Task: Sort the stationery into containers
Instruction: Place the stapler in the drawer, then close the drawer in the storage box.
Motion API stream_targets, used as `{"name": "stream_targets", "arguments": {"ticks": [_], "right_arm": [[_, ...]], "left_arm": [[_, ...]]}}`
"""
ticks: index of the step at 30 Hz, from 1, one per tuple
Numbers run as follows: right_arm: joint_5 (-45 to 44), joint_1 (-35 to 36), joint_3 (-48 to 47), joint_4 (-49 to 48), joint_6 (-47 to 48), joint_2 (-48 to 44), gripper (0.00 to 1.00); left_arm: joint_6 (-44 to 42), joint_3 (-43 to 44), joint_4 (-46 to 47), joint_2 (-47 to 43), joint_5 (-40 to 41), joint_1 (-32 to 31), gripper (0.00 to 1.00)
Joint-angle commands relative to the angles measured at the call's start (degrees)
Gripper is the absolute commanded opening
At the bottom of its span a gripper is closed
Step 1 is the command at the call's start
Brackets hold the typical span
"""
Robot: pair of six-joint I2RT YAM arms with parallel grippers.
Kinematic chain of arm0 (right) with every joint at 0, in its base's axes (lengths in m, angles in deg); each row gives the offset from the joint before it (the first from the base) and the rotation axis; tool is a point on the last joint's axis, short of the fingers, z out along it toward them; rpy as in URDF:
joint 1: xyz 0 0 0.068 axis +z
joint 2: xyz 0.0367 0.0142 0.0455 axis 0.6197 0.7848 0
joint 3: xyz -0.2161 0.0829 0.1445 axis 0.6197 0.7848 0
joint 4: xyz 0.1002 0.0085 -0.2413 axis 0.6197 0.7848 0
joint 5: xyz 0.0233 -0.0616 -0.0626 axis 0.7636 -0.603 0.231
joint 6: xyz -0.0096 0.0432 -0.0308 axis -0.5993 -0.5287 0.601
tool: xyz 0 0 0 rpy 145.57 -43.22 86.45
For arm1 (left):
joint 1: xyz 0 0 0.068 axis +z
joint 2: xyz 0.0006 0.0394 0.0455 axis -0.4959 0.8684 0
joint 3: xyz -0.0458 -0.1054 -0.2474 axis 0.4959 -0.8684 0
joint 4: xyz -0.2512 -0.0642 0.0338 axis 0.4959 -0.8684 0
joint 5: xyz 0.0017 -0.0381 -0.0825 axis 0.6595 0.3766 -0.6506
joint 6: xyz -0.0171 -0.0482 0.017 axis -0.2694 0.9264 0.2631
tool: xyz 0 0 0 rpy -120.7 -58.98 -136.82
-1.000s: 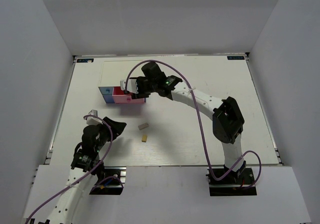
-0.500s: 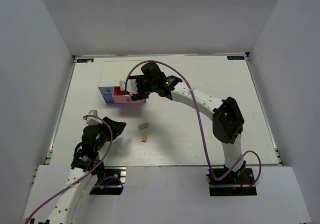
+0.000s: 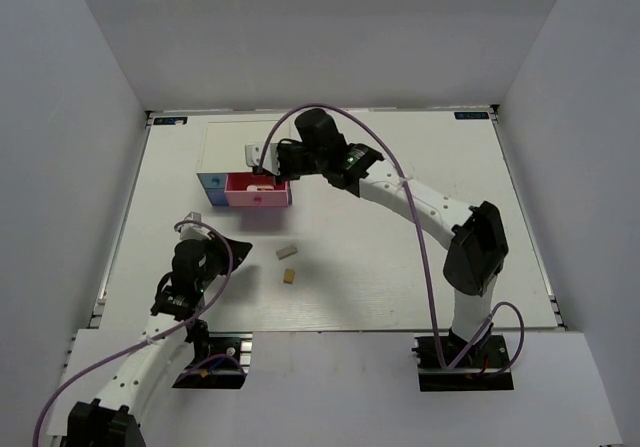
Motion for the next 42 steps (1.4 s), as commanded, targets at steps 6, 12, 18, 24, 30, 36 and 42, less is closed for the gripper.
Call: {"name": "stream_targets", "arguments": {"ticks": [6,12,18,24,30,36,42], "right_arm": [[20.0,-0.6,-5.1,23.5,14.9,1.9,0.0],[14.0,-0.1,-7.0,24.6,12.3,6.4,0.0],[3.6,1.0,-8.5,14.5,4.7,10.5,0.0],[-6.0,2.4,-5.8,4.8,-1.0,10.9,0.0],[-10.3,3.1,-4.2,1.4,-3.4,11.4,0.0],[-13.6,3.7,-4.5,-1.1,-4.4,13.0,0.0],[-17.6,4.2,-6.6,-1.7,-5.3,15.5,0.0]], "left_arm": [[0.6,0.5,6.9,1.8,-1.8,0.1,0.24],[1.2,-0.1,0.1,-5.7,0.5,0.1,0.44],[1.7,-0.1,-3.8,-8.3,1.1,0.1,0.57],[1.7,-0.1,-5.2,-8.8,1.6,0.1,0.57],[1.7,-0.1,-5.2,-8.8,1.6,0.1,0.59],[1.7,-0.1,-5.2,-8.3,1.6,0.1,0.6],[2.2,-0.1,-5.2,-8.3,1.6,0.1,0.6]]}}
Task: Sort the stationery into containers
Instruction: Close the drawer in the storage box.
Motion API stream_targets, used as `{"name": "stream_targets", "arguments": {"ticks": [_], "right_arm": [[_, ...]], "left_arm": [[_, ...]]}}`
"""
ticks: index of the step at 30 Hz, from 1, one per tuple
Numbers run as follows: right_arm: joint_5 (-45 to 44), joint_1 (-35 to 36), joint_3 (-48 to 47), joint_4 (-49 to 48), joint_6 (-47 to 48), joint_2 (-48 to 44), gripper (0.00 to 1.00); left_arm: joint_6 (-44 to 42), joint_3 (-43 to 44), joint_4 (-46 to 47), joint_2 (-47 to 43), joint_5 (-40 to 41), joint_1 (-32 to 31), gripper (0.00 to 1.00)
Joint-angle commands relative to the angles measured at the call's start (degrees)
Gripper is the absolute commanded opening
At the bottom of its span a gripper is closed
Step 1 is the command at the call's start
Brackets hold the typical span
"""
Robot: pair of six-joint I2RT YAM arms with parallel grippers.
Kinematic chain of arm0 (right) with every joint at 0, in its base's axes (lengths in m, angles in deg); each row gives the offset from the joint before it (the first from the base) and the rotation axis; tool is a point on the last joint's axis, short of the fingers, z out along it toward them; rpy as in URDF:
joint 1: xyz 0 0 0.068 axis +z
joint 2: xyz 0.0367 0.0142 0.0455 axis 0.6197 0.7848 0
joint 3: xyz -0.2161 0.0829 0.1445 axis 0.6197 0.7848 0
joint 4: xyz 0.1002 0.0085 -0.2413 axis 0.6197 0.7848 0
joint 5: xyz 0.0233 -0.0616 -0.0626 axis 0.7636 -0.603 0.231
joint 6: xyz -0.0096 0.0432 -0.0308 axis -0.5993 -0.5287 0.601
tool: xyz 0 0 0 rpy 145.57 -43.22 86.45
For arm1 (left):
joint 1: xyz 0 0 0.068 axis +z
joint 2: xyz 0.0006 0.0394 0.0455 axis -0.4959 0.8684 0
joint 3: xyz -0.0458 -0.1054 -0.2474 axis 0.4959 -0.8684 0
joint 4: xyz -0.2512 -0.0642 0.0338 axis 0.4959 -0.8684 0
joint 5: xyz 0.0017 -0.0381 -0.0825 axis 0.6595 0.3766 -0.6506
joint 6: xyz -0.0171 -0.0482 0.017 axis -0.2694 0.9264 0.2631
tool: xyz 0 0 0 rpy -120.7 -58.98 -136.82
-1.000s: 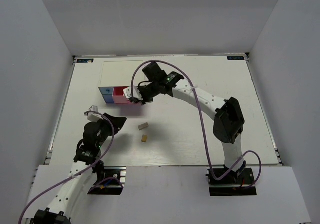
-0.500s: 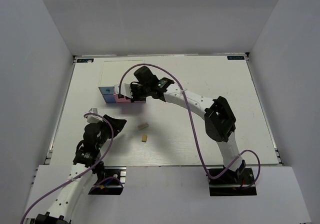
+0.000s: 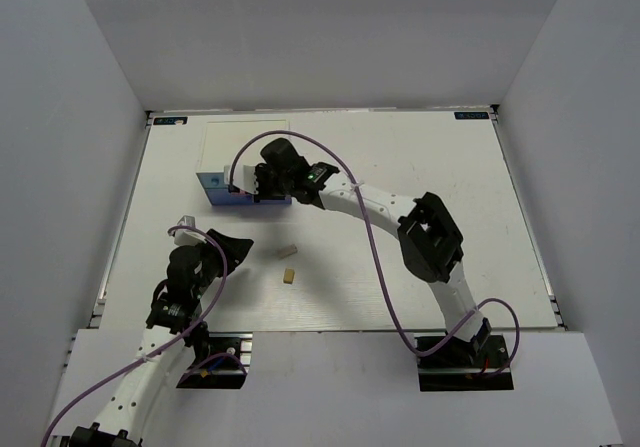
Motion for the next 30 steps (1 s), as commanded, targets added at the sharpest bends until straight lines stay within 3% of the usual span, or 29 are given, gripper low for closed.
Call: {"name": "stream_targets", "arguments": {"ticks": [1,21,25,27,30], "right_arm": [[-3.6,0.2,-2.2,-2.9,-1.0,1.6,0.01],[-9.8,0.1,-1.8,-8.0,-1.4,2.3,0.01],[-3.6,0.1,-0.9,-5.9,-1.5,1.2,0.01],[2.7,-0.1,1.1,-3.9,-1.0,-1.6,0.05],[11.2,-0.4,8.6,-2.6,-1.0,-6.8,0.2]], "left_arm": [[0.3,0.0,0.0,0.0,1.1,0.1,0.6],[0.3,0.0,3.3,3.2,1.1,0.1,0.62],[0.8,0.0,4.5,4.3,2.1,0.1,0.65],[1.7,0.0,6.0,5.5,3.7,0.6,0.73],[3.3,-0.6,9.7,9.8,6.4,0.6,0.82]]}}
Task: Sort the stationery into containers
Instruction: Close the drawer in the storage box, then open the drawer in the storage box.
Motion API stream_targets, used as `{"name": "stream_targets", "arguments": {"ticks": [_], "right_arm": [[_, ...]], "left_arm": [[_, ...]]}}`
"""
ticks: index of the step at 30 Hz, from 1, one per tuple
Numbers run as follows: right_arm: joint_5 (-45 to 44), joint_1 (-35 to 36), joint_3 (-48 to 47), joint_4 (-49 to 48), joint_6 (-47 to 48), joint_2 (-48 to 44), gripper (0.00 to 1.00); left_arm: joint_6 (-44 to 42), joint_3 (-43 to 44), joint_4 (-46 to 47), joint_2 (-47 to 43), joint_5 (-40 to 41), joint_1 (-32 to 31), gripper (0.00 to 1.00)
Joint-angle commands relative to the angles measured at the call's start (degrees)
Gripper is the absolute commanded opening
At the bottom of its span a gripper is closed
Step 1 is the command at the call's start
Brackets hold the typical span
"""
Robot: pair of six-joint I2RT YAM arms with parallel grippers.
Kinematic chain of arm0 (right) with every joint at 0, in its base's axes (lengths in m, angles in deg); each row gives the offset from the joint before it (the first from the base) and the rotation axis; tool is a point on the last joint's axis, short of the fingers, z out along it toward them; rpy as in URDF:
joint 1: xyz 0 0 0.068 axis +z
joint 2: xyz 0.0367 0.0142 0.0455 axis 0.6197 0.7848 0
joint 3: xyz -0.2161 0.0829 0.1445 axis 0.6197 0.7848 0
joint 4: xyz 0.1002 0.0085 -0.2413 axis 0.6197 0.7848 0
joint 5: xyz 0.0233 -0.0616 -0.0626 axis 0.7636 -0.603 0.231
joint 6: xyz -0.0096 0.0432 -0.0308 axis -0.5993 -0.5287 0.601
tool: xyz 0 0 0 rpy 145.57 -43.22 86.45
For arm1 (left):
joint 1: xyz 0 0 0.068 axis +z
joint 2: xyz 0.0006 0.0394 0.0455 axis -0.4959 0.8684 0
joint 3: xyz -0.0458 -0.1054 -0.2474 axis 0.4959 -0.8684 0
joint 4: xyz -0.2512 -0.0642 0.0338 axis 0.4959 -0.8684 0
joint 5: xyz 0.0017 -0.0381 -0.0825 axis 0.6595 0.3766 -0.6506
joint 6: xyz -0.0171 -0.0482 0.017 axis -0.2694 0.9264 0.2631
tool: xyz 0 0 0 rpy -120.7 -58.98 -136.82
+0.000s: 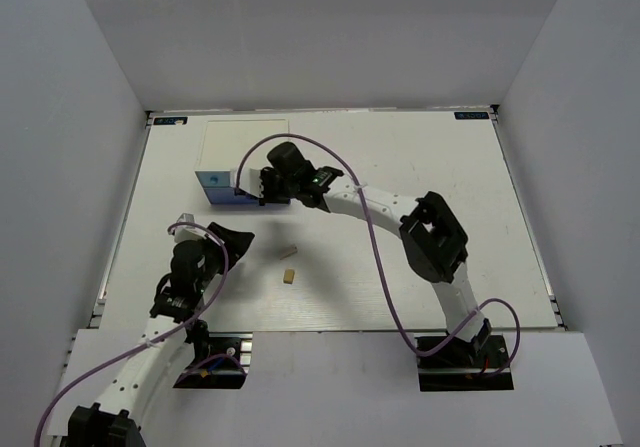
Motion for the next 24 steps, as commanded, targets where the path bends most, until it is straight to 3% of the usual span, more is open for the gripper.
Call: {"name": "stream_targets", "arguments": {"ticks": [1,2,3,4,5,7,8,11,12,15,16,18,24], "right_arm": [[11.9,-0.3,8.9,0.6,-0.6,-10.9,0.27],[13.3,-0.4,10.7,-0.1,-2.5,-12.4,0.37],[14.3,-0.6,12.4,-1.6,-3.7,-13.6,0.59],[14.9,-1.1,16.8,-2.0,-6.6,-17.2,0.7],[15.1,-1.6,18.1,-3.3,-7.8,-18.3,0.77],[15.8,-2.5,22.4,-3.4,-11.3,-21.4,0.8],[16.1,-3.3,23.5,-3.5,-12.0,-22.9,0.78],[18.2,-6.4,28.3,-3.6,-14.4,-26.4,0.52],[18.6,-6.8,31.2,-3.8,-14.4,-27.6,0.35],[19.1,-9.0,34.3,-3.5,-14.7,-29.5,0.16],[18.9,-9.6,35.7,-3.5,-15.1,-30.7,0.16],[18.6,-11.5,37.2,-4.1,-15.7,-31.2,0.19],[18.9,-15.3,39.5,-3.9,-16.1,-32.9,0.24]], "left_arm": [[2.3,-0.6,5.7,4.1,4.3,0.4,0.84],[2.9,-0.6,9.2,5.9,4.3,0.9,0.85],[4.1,-1.1,11.2,9.7,4.9,0.9,0.89],[4.8,-1.1,13.0,12.0,4.9,0.9,0.89],[5.5,-1.1,14.8,14.4,4.9,0.9,0.89],[7.2,-1.1,21.2,22.0,4.9,0.9,0.9],[7.8,-0.4,23.0,24.6,4.9,1.5,0.89],[9.6,1.1,30.5,33.8,4.3,2.1,0.78],[10.1,1.6,34.8,35.8,3.7,2.8,0.69],[12.4,2.4,42.7,43.1,3.7,3.3,0.57],[14.1,2.4,44.5,44.7,3.7,3.8,0.52],[15.8,2.4,50.5,49.2,3.7,4.4,0.5],[19.8,3.7,59.7,57.9,4.7,5.0,0.62]]}}
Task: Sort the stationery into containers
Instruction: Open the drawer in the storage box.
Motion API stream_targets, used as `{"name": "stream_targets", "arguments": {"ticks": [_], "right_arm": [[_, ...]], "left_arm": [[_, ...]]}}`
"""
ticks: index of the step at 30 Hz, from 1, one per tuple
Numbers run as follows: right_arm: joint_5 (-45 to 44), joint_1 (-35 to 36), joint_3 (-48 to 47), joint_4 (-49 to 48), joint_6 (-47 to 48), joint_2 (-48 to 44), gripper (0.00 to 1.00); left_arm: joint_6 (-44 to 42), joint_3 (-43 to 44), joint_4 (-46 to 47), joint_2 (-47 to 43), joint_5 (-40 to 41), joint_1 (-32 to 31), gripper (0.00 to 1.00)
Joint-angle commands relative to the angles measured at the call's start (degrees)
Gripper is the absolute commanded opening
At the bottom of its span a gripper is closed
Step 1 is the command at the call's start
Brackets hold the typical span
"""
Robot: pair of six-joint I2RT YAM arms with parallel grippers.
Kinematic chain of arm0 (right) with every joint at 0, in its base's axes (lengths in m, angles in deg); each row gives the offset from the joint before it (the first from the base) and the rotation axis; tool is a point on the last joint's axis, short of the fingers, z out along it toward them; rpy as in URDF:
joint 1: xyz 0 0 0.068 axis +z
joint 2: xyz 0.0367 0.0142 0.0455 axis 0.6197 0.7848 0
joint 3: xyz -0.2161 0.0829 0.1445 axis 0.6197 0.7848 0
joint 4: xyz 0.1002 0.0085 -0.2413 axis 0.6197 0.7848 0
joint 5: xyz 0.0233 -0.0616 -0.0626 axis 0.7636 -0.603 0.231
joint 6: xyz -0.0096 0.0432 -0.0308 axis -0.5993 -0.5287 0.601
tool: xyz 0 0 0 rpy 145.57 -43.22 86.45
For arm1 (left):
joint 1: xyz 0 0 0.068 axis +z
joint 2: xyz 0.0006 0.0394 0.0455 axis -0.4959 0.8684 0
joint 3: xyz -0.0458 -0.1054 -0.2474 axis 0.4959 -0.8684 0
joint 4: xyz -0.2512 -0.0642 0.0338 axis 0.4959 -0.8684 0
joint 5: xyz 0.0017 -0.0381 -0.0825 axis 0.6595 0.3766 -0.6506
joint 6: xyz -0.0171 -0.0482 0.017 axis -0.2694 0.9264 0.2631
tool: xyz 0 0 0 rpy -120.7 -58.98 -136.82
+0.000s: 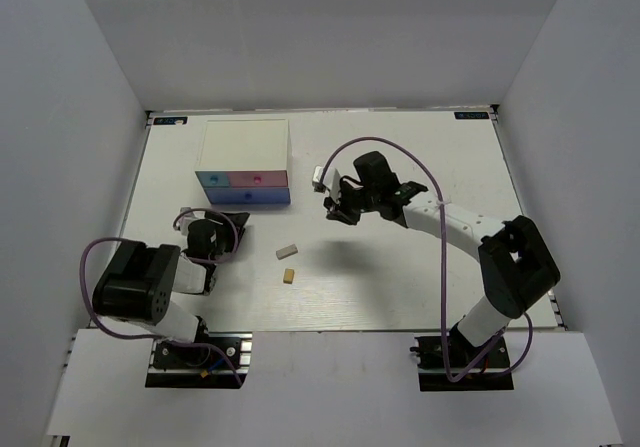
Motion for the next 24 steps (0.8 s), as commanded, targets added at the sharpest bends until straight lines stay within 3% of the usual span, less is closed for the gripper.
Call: {"name": "stream_targets", "arguments": {"ticks": [1,10,17,24], "right_arm": [[1.7,-2.0,0.3,-1.2,-1.1,-3.0,0.24],[2.2,-5.1,0.0,-1.1,-1.2,-2.3,0.25],[2.7,-6.3,-0.9,-0.6,-1.0,-1.2,0.25],[3.4,-7.1,-2.3,0.1,-0.8,0.2,0.25]], "left_arm": [[3.6,2.0,11.0,3.5,1.0,0.5,0.62],[7.0,9.7,17.8,15.8,1.1,1.0,0.62],[7.0,11.7,18.9,18.9,1.1,1.0,0.56],[8.1,11.7,22.1,21.6,1.7,1.0,0.42]]}}
